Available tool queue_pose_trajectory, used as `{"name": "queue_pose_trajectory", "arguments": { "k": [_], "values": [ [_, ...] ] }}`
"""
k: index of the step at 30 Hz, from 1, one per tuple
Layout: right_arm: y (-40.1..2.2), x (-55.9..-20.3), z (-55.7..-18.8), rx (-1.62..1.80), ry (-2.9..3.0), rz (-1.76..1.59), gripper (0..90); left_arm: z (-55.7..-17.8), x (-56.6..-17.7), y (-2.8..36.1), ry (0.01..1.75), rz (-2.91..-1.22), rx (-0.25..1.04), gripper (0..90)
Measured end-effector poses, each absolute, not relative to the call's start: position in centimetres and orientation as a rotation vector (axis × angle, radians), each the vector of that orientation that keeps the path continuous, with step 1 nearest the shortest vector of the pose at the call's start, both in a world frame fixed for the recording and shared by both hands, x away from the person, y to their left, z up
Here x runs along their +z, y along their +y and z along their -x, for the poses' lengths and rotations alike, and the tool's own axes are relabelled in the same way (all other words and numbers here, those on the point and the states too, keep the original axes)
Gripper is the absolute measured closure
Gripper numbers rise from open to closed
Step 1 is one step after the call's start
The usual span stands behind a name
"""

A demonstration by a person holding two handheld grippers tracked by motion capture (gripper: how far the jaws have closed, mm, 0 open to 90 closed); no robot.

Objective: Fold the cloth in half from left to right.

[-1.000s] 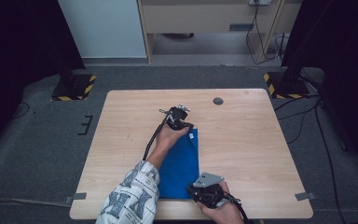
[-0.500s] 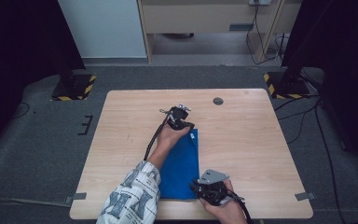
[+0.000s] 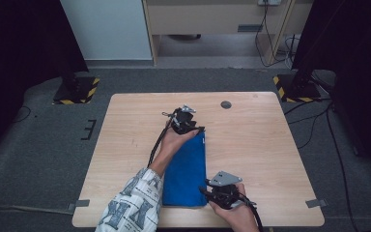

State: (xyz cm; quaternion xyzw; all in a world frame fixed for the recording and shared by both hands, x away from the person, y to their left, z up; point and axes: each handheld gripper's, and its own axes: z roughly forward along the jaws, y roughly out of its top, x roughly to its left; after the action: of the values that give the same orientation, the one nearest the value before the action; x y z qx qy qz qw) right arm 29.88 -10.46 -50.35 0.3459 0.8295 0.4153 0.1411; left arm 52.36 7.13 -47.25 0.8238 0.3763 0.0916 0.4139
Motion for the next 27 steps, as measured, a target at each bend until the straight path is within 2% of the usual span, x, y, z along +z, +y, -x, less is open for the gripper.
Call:
{"name": "queue_pose_trajectory", "arguments": {
  "k": [3, 7, 12, 14, 17, 27],
  "values": [
    [-10.6, -50.3, -30.2, 1.2, 2.383, -1.013, 56.3, -52.0, -46.9, 7.6, 0.943, -2.067, 0.242, 41.5],
    [-10.5, -50.4, -30.7, 1.184, 2.358, -1.007, 45.0, -51.5, -46.5, 8.2, 0.91, -2.089, 0.253, 31.8],
    [-10.5, -50.8, -30.9, 1.181, 2.323, -1.022, 32.3, -50.7, -46.2, 9.1, 0.881, -2.104, 0.302, 26.0],
    [-10.4, -50.9, -31.0, 1.178, 2.303, -1.03, 24.9, -50.5, -46.2, 9.6, 0.883, -2.082, 0.279, 24.3],
    [-10.3, -50.9, -31.2, 1.179, 2.286, -1.047, 18.4, -50.2, -45.9, 9.9, 0.88, -2.077, 0.276, 19.5],
    [-10.4, -50.8, -31.7, 1.197, 2.287, -1.063, 13.5, -48.7, -45.1, 10.7, 0.822, -2.079, 0.268, 10.7]
  ]
}}
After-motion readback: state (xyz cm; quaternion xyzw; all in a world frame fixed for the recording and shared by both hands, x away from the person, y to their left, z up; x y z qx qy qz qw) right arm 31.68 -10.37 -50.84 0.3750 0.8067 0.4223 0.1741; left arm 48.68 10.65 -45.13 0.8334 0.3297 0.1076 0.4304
